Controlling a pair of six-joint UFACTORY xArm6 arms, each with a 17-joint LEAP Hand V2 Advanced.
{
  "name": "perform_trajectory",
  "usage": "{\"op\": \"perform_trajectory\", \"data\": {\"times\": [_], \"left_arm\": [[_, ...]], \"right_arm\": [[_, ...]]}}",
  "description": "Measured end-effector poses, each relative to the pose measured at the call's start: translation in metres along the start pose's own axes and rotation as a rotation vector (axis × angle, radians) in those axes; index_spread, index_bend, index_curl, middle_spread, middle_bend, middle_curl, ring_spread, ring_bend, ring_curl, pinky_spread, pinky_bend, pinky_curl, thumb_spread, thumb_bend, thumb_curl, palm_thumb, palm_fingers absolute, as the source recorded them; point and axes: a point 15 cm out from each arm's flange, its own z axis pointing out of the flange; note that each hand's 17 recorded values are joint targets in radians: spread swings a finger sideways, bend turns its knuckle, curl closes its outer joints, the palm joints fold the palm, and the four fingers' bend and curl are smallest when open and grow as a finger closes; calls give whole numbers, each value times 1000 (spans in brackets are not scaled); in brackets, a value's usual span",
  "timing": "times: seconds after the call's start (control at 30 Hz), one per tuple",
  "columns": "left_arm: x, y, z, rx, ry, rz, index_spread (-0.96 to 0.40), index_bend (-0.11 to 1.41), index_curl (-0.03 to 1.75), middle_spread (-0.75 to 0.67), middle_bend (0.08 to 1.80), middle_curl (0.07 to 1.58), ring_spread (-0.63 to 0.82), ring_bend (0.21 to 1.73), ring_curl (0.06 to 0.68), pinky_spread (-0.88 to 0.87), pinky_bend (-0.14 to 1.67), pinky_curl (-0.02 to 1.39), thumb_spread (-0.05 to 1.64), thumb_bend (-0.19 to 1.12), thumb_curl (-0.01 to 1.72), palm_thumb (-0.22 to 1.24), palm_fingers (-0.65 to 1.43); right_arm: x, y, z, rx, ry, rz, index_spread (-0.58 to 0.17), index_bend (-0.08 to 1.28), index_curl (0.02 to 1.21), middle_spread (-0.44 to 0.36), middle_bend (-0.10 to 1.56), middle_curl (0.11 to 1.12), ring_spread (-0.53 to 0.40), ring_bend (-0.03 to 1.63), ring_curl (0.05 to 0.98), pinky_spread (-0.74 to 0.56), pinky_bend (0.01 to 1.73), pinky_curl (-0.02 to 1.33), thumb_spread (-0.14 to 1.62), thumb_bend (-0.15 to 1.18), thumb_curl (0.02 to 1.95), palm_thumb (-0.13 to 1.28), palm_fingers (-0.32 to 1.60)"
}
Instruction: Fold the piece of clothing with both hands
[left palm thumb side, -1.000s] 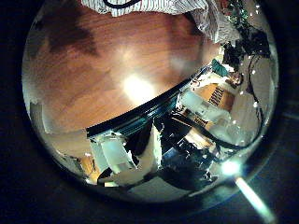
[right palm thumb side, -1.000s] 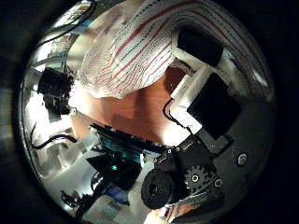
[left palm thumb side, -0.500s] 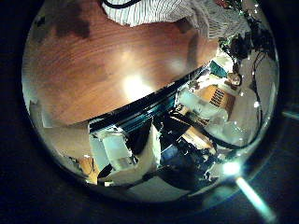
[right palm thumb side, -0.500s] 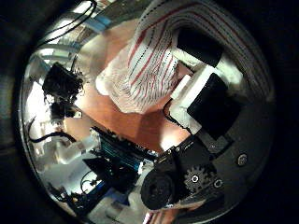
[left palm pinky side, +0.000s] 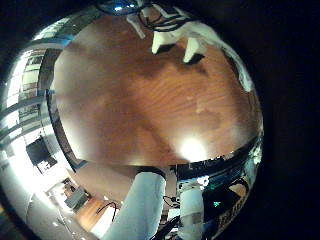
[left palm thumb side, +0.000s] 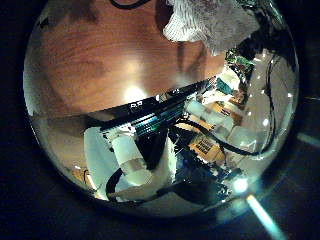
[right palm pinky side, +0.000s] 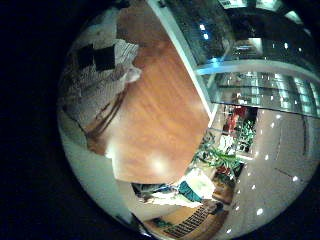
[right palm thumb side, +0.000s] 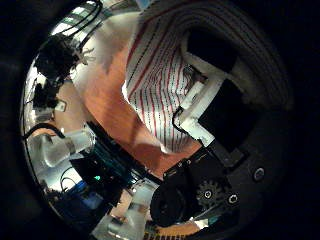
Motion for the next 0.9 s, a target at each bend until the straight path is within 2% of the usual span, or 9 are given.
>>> {"op": "perform_trajectory", "data": {"times": [0.13, 0.2, 0.27, 0.3, 0.37, 0.57, 0.7, 0.8, 0.9], "left_arm": [[-3, 9, 3, -3, -2, -10, 82, 143, 231, 428, 192, 303, 503, 632, 217, 503, 457, 312, 1108, -24, 281, 155, -21], [-8, 13, 3, 1, 3, -23, 78, 142, 232, 425, 195, 306, 503, 634, 218, 500, 455, 312, 1105, -23, 282, 153, -18], [-8, 14, 3, 5, 5, -28, 73, 147, 235, 420, 194, 309, 503, 633, 217, 502, 458, 312, 1103, -23, 283, 152, -14], [-7, 14, 2, 6, 4, -28, 72, 147, 236, 419, 194, 310, 502, 634, 218, 503, 458, 311, 1102, -23, 285, 151, -14], [-6, 13, 0, 8, -1, -29, 74, 145, 237, 417, 195, 313, 504, 637, 216, 502, 461, 312, 1101, -23, 286, 150, -12], [11, 10, -10, 11, -17, -11, 78, 149, 245, 414, 194, 317, 503, 642, 215, 501, 460, 312, 1107, -18, 291, 158, -10], [24, 7, -20, 14, -28, -6, 80, 152, 250, 413, 194, 321, 503, 641, 214, 501, 458, 311, 1113, -18, 292, 168, -8], [41, 5, -28, 14, -39, -2, 80, 152, 254, 413, 192, 322, 501, 645, 214, 504, 460, 310, 1119, -17, 294, 181, -5], [58, 5, -38, 12, -54, 1, 80, 150, 256, 413, 195, 323, 500, 647, 214, 504, 463, 310, 1120, -18, 295, 189, -5]], "right_arm": [[-17, -22, 22, -26, -36, -12, -430, 676, 1097, -220, 1038, 913, -255, 1250, 728, -337, 1209, 700, 1274, -25, 410, 776, 1034], [-22, -29, 24, -23, -73, 1, -438, 480, 1050, -237, 930, 871, -282, 1255, 714, -425, 1209, 687, 1285, -25, 396, 746, 814], [-22, -28, 24, -19, -112, 25, -448, 186, 940, -258, 710, 801, -322, 1256, 695, -455, 1293, 684, 1295, -27, 380, 711, 386], [-18, -26, 24, -16, -137, 43, -454, 128, 882, -257, 602, 758, -320, 1209, 678, -417, 1296, 689, 1296, -24, 373, 700, 182], [-10, -22, 19, 4, -193, 74, -476, 110, 766, -253, 493, 687, -309, 1135, 626, -344, 1264, 668, 1300, -25, 361, 671, 35], [5, -3, -44, 163, -370, 100, -470, 147, 575, -234, 378, 559, -238, 987, 501, -111, 1185, 598, 1273, -24, 340, 597, -11], [31, 36, -69, 213, -399, 153, -458, 167, 506, -236, 382, 519, -214, 944, 457, -8, 1120, 557, 1268, -11, 343, 616, 43], [62, 72, -67, 198, -397, 231, -452, 185, 478, -248, 389, 498, -208, 931, 435, 38, 1048, 523, 1269, -6, 347, 646, 94], [75, 101, -58, 142, -413, 277, -441, 196, 464, -213, 405, 486, -198, 916, 419, 84, 942, 485, 1277, -12, 346, 653, 115]]}}
